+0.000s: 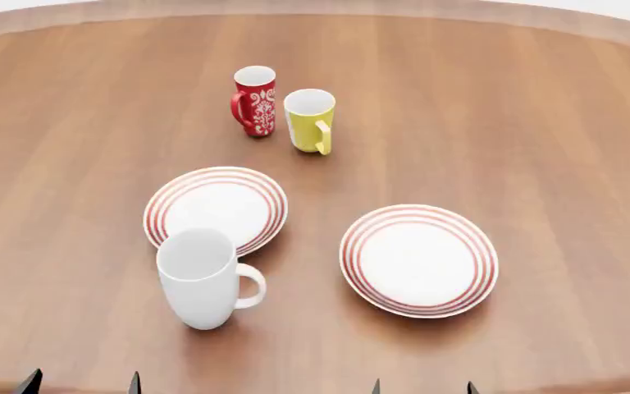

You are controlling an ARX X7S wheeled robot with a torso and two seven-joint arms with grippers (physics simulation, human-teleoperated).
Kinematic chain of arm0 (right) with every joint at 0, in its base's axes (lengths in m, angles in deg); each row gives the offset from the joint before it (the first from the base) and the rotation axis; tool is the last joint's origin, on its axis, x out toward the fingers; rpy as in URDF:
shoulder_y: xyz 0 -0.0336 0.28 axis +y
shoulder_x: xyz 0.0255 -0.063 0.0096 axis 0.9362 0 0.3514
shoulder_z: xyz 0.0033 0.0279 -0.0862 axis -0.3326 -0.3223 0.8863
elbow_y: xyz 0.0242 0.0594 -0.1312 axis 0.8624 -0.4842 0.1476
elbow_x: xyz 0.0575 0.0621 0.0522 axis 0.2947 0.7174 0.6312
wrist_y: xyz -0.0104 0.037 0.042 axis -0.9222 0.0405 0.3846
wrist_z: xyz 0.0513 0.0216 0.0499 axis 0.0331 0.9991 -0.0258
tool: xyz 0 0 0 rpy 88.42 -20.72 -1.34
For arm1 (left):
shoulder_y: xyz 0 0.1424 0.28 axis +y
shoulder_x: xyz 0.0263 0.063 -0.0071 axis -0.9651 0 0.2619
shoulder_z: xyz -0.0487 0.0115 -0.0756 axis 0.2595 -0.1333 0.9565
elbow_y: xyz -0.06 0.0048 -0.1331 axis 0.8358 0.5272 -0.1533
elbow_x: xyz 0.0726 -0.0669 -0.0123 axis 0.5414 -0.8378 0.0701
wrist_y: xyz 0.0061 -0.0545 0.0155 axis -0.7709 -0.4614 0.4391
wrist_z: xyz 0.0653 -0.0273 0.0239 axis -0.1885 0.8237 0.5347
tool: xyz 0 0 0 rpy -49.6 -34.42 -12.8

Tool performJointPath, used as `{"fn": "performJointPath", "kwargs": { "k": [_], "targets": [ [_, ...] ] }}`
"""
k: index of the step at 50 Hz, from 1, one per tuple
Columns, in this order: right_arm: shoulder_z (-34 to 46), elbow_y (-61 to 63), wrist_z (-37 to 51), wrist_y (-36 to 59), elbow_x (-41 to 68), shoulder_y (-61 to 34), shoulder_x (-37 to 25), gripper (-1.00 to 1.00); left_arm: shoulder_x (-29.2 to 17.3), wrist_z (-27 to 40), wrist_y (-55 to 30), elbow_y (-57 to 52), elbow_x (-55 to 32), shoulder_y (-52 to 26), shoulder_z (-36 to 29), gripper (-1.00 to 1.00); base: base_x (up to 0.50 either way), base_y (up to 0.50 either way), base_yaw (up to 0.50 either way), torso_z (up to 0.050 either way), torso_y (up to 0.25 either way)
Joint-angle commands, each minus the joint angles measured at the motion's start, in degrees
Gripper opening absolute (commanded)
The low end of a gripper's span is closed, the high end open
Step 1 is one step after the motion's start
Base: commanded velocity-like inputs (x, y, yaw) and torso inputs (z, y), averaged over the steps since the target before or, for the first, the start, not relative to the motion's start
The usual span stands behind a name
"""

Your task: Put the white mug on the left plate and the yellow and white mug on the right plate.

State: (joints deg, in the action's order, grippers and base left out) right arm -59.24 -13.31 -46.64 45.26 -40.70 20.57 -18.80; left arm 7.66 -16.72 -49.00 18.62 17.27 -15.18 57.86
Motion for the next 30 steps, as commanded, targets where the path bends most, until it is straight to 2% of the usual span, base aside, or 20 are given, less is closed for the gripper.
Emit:
{"fn": "performJointPath", "kwargs": {
  "k": [1, 9, 12, 13, 14, 30],
  "targets": [
    [1.4, 0.1, 1.7, -1.1, 0.2, -0.1, -0.8, 1.00, -1.2, 1.1, -0.2, 1.6, -0.1, -1.1, -1.0, 1.00, 0.00, 0.00, 0.00, 0.000, 0.000],
    [2.8, -0.7, 4.2, -2.3, 2.7, -1.2, -2.1, 1.00, -3.2, 2.4, -0.2, 1.0, -0.3, -1.2, -2.0, 1.00, 0.00, 0.00, 0.00, 0.000, 0.000],
    [3.1, -0.1, 4.5, -2.3, 3.4, -1.1, -2.6, 1.00, -3.4, -0.6, 0.8, -0.1, -6.0, -0.2, -1.1, 1.00, 0.00, 0.00, 0.00, 0.000, 0.000],
    [3.1, 0.1, 5.2, -2.5, 3.1, -0.9, -2.6, 1.00, -3.9, 0.3, 0.8, -0.4, -4.1, -0.1, -1.7, 1.00, 0.00, 0.00, 0.00, 0.000, 0.000],
    [3.1, 1.1, 5.0, -3.0, 3.7, -0.3, -2.7, 1.00, -4.3, 1.6, 1.2, -0.7, -1.8, 0.2, -2.2, 1.00, 0.00, 0.00, 0.50, 0.000, 0.000],
    [6.5, 0.3, 5.8, -2.4, 3.2, -0.4, -4.5, 1.00, -5.6, 3.1, -0.9, -3.4, -3.5, 1.0, -2.6, 1.00, 0.00, 0.00, 0.50, 0.000, 0.000]
  ]
}}
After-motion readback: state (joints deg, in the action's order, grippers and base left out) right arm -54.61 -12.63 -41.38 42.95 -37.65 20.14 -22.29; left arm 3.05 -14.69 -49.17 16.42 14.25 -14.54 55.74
